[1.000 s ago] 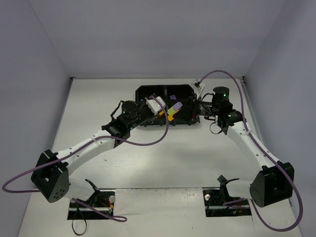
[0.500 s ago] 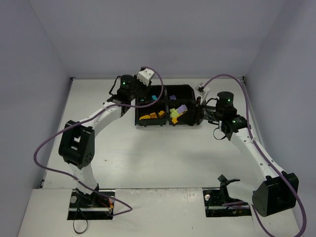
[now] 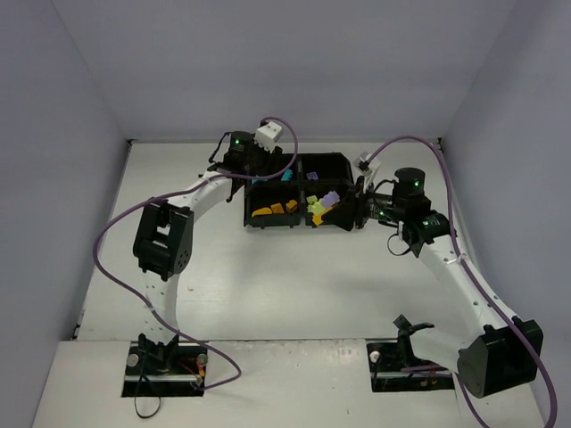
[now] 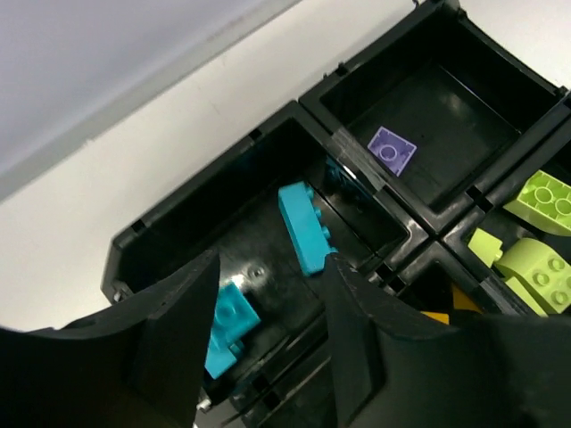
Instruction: Sort the legos into containers by color
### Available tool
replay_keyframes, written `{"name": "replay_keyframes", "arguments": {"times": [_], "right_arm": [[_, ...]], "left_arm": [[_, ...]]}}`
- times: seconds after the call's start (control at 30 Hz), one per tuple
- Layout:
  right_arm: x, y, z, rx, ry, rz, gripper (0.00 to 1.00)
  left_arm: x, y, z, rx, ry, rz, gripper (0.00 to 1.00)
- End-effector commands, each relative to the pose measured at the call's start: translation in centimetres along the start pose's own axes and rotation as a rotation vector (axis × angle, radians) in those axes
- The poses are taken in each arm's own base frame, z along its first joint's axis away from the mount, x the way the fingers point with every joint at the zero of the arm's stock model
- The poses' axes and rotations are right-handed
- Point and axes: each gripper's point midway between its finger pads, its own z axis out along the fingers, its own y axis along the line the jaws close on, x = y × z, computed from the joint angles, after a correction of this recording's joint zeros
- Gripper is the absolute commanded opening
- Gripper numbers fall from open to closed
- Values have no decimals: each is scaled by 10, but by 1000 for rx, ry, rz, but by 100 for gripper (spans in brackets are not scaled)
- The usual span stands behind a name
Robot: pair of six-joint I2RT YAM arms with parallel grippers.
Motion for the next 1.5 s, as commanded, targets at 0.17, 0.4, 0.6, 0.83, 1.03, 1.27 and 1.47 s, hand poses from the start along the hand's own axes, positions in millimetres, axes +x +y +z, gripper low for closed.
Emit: {"name": "replay_keyframes", "arguments": {"times": [0.17,0.4,0.6,0.83,1.03,1.27,1.47], "right_arm": [[-16,11,1,-106,-31,-153,0],[-16,12,13,-213,12,-187,0],[-6,20,20,-276,58,-255,0],[5,38,34,-346,94,-296,0],[10,53,43,-385,115,-313,0],[15,59,44,-400,124,-312,0],[14,65,43,-414,122,-317,0]], "left_arm": [[-73,-10,-37,29,-112,-131,56],[-110,-95,-124,433,-177,-105,62],[-114,-146,-193,715,-159,-67,63],[-94,-181,-228,841,-118,18,63],[-83,-200,-233,885,-82,38,63],[-76,-220,-249,983,-67,69,63],[-64,-229,-252,1028,-31,87,63]]}}
